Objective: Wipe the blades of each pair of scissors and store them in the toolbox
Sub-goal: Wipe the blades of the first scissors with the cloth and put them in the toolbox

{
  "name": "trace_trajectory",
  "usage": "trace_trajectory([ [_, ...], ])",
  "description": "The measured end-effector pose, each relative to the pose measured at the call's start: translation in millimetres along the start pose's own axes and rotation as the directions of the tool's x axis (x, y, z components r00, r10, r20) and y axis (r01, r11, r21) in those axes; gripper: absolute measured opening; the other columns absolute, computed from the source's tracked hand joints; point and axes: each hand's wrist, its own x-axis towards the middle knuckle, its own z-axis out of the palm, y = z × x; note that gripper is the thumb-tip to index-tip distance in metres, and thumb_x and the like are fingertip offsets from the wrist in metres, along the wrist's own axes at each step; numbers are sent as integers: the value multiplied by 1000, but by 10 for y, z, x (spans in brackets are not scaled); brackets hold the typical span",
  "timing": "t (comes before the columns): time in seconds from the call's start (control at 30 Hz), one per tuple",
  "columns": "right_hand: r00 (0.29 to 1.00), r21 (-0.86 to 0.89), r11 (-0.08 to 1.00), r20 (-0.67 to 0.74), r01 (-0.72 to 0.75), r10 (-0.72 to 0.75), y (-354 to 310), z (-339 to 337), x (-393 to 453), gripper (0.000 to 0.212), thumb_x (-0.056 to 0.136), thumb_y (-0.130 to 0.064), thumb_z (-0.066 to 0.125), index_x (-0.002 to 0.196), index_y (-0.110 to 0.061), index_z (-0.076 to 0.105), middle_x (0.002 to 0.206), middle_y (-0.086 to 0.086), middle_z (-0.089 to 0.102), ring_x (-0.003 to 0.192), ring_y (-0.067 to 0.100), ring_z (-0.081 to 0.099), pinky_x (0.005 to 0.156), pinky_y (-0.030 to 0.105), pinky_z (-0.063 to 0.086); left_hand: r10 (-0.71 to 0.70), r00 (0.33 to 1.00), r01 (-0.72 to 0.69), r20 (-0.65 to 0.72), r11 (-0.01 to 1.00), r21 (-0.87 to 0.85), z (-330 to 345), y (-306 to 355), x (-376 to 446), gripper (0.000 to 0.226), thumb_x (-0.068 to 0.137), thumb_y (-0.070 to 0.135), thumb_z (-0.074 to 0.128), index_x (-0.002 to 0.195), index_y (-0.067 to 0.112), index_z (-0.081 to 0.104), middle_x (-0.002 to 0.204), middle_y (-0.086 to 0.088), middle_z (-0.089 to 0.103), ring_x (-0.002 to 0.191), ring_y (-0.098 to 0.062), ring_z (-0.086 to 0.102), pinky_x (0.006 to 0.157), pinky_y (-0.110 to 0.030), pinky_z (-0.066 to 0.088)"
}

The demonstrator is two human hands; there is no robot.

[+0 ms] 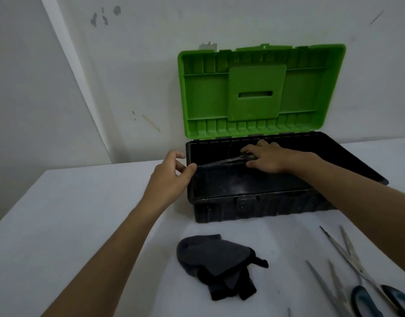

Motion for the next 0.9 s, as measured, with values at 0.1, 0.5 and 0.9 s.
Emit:
trace_trajectory([
  [0.1, 998, -87, 995, 45, 41, -37, 8, 51, 109, 67, 92, -38, 64, 149, -35, 30, 146, 7, 33, 131, 37, 40, 107, 45, 39, 17, 999, -16, -38, 999, 34, 58, 2, 140, 33, 94, 40, 60, 121, 22, 51, 94, 4, 67, 84, -18, 64, 75, -32, 46],
  [0.5, 991, -176, 983, -111, 47, -68, 60, 69, 36, 58, 73, -54, 79, 123, -33, 59, 124, 1, 62, 114, 27, 59, 95, 41, 50, 35, 987, -20, -155, 995, 94, 121, 23, 18, 41, 91, 45, 61, 125, 23, 50, 88, 9, 62, 77, -18, 61, 74, -36, 48],
  [0.9, 705, 222, 881, -691, 418, -161, -91, 424, -1534, 15, 91, -41, 64, 96, -28, 70, 84, -18, 66, 78, 2, 62, 71, 26, 52, 397, 918, -394, -6, 914, 92, -17, 250, -1019, 26, 83, 25, 54, 109, 26, 60, 90, 14, 59, 76, -10, 56, 63, -21, 43],
])
